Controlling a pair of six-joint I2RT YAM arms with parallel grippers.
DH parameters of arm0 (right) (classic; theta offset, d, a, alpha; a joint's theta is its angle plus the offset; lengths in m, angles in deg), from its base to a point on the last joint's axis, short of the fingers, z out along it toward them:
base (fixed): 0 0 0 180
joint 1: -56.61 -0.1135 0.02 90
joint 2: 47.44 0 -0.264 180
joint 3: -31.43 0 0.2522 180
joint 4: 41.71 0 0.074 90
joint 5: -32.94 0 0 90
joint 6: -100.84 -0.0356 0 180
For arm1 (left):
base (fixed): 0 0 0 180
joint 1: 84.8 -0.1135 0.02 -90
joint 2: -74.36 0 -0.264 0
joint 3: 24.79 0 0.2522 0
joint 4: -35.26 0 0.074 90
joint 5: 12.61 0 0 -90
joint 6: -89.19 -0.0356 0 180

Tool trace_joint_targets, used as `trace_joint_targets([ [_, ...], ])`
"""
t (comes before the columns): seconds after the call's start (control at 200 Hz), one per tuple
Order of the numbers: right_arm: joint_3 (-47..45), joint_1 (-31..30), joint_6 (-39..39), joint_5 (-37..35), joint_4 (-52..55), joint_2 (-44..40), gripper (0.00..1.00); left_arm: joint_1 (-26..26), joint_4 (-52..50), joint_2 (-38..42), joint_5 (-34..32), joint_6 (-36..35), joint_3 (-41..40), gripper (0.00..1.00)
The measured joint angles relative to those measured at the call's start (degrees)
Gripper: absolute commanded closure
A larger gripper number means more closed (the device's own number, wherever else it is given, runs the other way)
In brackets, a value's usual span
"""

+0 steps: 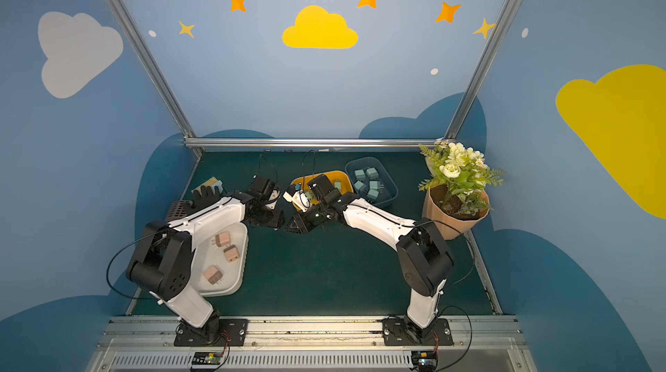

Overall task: Place the plugs by color into the storage box
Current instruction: Pick up the plug from the center of the board, then place the plug in the storage box.

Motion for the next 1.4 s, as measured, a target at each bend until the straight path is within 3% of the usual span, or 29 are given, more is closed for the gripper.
trace_joint_targets([
  [0.165,-2.12,-0.55,-1.18,-0.70,-2.10,-1.46,0.66,0.00,0.00,7.10,-0.42,1.73,-5.46,0.47],
  [0.466,-3.10,-1.81,-2.12,-1.05,-3.19,-1.16,0.66,-0.04,-3.26,26.97,-5.03,8.79,-15.56,0.48],
  [0.596,-2.40,-2.58,-1.64,-0.98,-3.06,-0.15,0.66,-0.35,-5.64,35.41,-6.51,13.44,-20.20,0.61],
  [0.751,0.48,-3.19,-1.03,0.00,-2.67,3.04,0.66,-0.70,-6.25,45.22,-8.72,21.14,-27.41,0.68],
  [0.896,3.10,-3.72,-0.28,0.85,-1.64,5.38,0.66,-1.64,-8.02,52.11,-12.07,28.09,-31.82,0.84],
  [0.971,4.52,-3.82,0.46,1.46,-0.42,6.27,0.66,-2.64,-8.96,53.66,-13.35,30.34,-32.26,0.97],
  [1.402,8.52,-4.26,2.40,1.97,3.43,9.22,0.64,-15.69,-6.97,46.82,-10.19,30.62,-32.52,0.97],
])
